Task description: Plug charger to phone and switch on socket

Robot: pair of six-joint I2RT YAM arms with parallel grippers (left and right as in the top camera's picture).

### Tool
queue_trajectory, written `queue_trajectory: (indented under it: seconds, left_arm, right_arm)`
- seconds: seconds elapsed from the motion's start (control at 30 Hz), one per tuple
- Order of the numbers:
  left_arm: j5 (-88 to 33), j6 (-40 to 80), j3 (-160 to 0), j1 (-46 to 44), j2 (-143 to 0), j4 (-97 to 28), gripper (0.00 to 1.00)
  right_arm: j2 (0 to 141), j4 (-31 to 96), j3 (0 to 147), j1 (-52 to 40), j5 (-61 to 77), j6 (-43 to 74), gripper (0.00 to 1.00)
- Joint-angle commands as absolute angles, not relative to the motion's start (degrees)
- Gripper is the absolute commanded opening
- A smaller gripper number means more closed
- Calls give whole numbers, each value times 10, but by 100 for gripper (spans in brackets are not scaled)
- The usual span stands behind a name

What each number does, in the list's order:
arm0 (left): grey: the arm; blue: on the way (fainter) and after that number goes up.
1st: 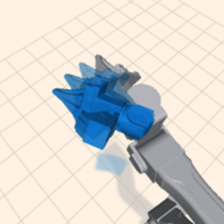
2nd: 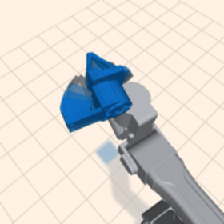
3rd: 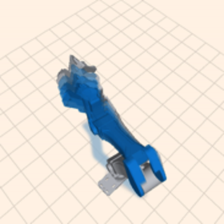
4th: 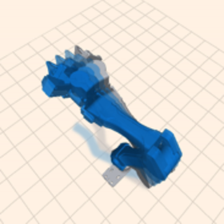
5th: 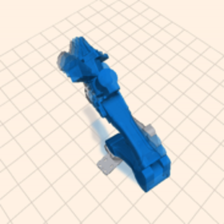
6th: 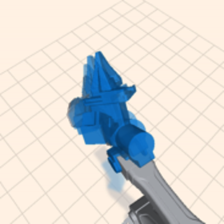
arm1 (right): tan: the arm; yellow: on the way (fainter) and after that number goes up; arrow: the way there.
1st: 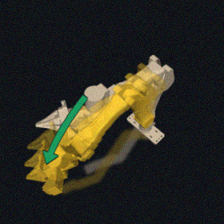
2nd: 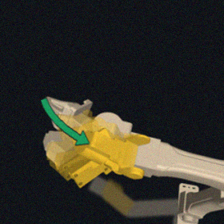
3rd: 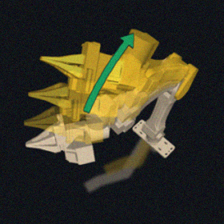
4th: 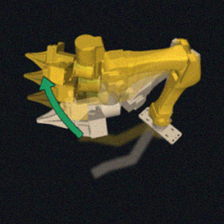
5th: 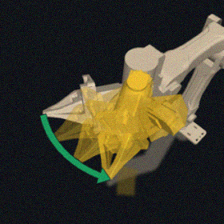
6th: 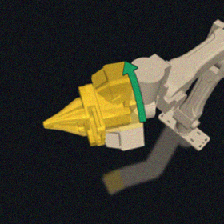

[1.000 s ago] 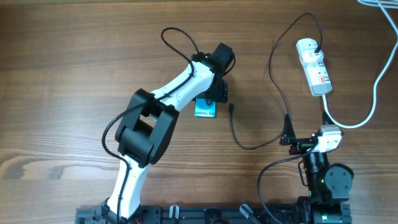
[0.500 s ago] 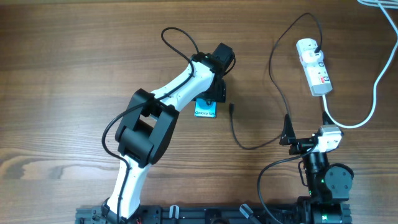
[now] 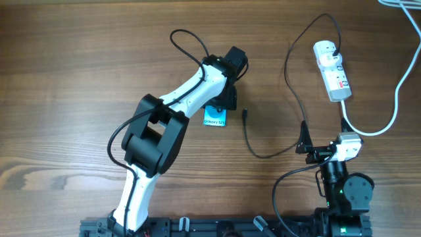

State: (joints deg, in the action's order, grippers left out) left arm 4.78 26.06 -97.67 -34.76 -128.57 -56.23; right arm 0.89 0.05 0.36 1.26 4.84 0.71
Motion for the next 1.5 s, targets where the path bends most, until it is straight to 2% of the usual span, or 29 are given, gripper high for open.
queue_trajectory:
  seconds: [0.0,0.33,0.4,0.43,0.47,1.37,1.47]
  left_arm:
    - [45,262,-965,-344,-1272,-576,73]
    - [38,261,-968,-344,-1246,-606,76]
    - [39,262,-968,-342,-1246,-602,84]
    - [39,261,-967,-342,-1246,-598,98]
    - [39,262,-966,-342,-1247,-593,100]
    - [35,261,-908,-342,-1268,-513,100]
    - [35,261,-904,-342,-1268,-519,93]
  right_arm:
    - [6,-1,3,10,43,0,100]
    - [6,-1,3,10,43,0,100]
    - [6,-1,3,10,43,0,100]
    - [6,-1,3,10,43,0,100]
    - [6,-1,3,10,43,0,100]
    - [6,-1,3,10,43,0,100]
    - [6,-1,3,10,43,0,100]
